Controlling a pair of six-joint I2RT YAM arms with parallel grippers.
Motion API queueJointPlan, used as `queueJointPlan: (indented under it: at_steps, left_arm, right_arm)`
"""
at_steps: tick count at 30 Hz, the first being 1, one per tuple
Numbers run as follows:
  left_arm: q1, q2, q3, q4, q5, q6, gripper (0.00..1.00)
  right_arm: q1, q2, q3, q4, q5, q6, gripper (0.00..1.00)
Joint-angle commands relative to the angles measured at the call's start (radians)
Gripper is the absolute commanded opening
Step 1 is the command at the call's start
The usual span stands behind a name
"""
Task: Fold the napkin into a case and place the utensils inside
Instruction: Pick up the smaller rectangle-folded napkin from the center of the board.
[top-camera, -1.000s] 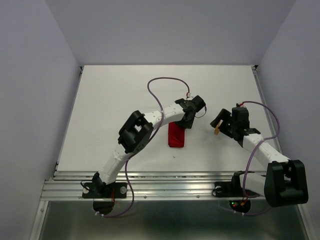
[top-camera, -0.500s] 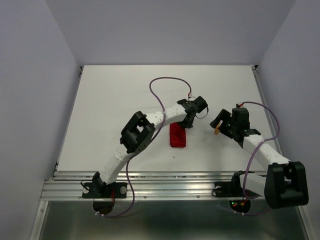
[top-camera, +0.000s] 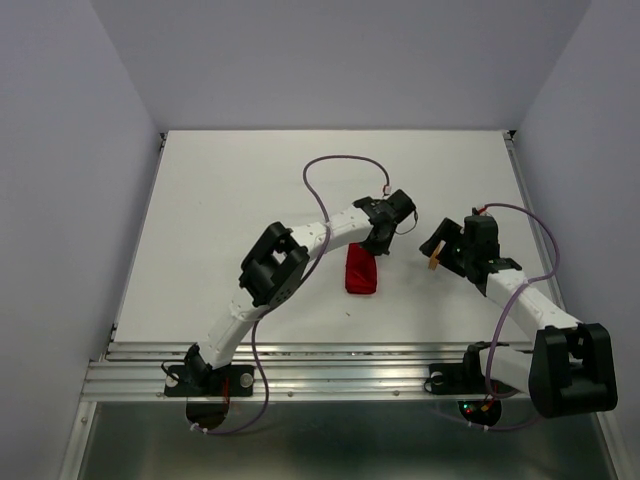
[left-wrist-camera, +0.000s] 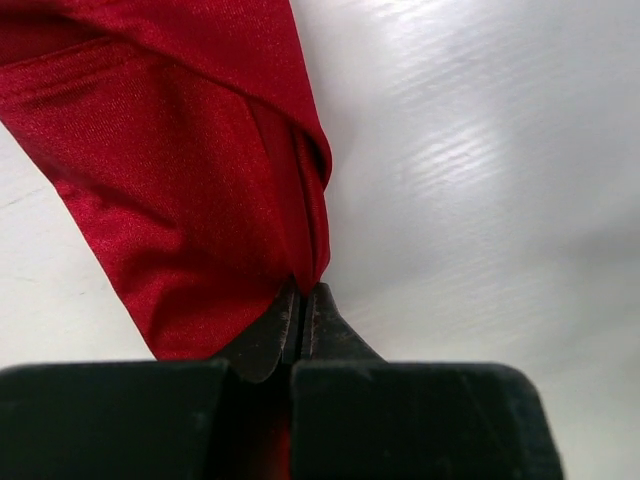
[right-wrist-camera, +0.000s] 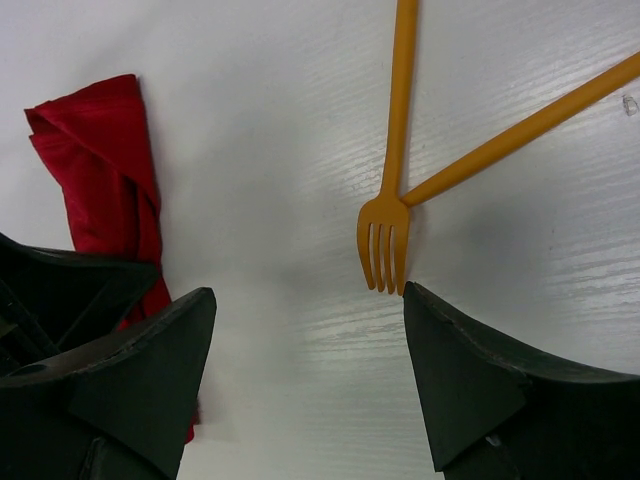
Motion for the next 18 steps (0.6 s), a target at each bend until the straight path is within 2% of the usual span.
queueJointPlan:
  at_steps: [1, 6, 18]
  left_arm:
    - [0.008, -0.133, -0.038, 0.098, 0.178, 0.056, 0.00]
    - [0.048, -0.202, -0.082, 0.157, 0.383, 0.087, 0.00]
    - [0.111, -0.219, -0.155, 0.298, 0.710, 0.098, 0.00]
  right_arm:
    - [-0.009, -0.019, 0.011, 0.013, -0.001, -0.016, 0.81]
    - [-0.018, -0.025, 0.023, 0.003, -0.001, -0.017, 0.81]
    - [-0.102, -0.110, 0.095, -0.056, 0.008, -0.022, 0.82]
